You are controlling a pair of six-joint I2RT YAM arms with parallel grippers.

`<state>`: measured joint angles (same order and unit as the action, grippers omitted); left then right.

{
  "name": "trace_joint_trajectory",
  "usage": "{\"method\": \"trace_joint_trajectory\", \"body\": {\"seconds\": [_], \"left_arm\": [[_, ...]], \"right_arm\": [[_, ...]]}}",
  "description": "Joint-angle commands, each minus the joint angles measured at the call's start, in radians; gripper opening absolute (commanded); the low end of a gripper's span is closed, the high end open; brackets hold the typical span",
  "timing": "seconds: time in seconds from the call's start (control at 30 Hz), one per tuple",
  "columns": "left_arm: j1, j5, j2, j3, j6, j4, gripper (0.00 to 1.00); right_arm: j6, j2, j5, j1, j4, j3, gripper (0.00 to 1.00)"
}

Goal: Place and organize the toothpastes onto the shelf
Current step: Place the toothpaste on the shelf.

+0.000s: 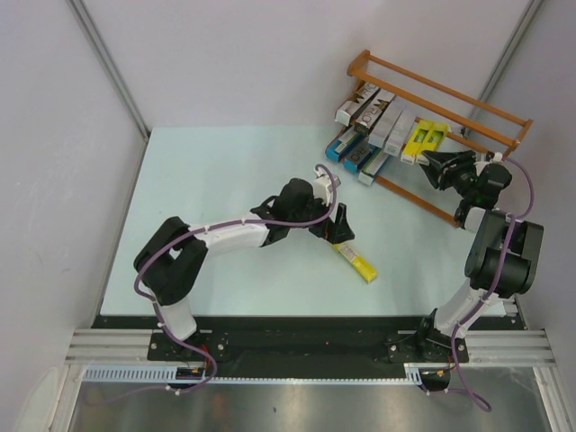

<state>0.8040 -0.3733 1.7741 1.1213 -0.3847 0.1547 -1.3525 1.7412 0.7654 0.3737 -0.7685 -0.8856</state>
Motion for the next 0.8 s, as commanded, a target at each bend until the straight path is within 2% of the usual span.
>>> {"method": "trace_joint_trajectory", "body": {"seconds": [0.0, 0.17, 0.43, 0.53, 0.77], "left_arm": [[0.006, -0.013, -0.073, -0.025, -0.017, 0.052, 1.0], [0.006, -0.001, -0.094, -0.041, -0.01, 0.045, 1.0], [0.006, 0.022, -0.123, -0.043, 0.004, 0.019, 1.0], [0.006, 0.022, -0.131, -0.043, 0.003, 0.014, 1.0], [0.006, 0.034, -0.153, -0.054, 0.004, -0.001, 1.0]], "right_arm": [[0.001, 0.004, -0.026, -0.013, 0.034, -0.03, 0.55], [0.074, -0.051, -0.057, -0.018, 0.124, -0.03, 0.72], [0.303, -0.215, -0.19, -0.024, 0.445, -0.032, 0.94], [0.361, -0.259, -0.225, -0.028, 0.509, -0.03, 0.97], [0.437, -0.305, -0.25, -0.051, 0.612, -0.03, 0.98]]}}
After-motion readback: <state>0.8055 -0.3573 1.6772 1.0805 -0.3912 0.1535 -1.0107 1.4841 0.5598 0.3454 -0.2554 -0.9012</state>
